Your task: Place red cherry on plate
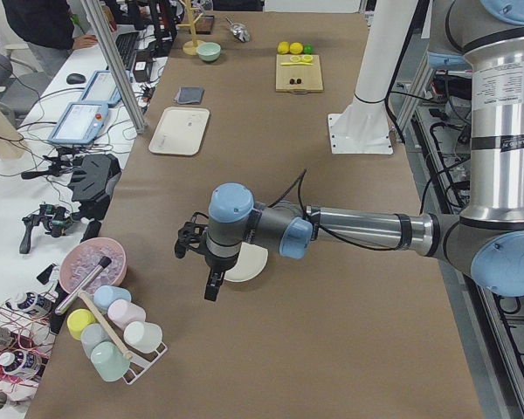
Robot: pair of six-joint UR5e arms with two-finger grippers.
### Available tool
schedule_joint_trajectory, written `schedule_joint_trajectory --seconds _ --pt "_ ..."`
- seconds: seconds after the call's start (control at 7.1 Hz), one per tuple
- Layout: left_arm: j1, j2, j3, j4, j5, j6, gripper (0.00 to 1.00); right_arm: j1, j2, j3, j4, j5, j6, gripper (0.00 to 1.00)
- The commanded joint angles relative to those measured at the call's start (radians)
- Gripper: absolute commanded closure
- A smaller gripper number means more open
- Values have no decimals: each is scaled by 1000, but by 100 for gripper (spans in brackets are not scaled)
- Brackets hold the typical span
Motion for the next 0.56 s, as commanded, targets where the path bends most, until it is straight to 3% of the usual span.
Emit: schedule_joint_trajectory --seconds 0.0,0.42 --pt "0 -5 9 0 0 0 2 0 1 -3 0 -3 1 0" --pt "0 -5 11 -2 0 0 2 0 1 2 -2 6 3 0"
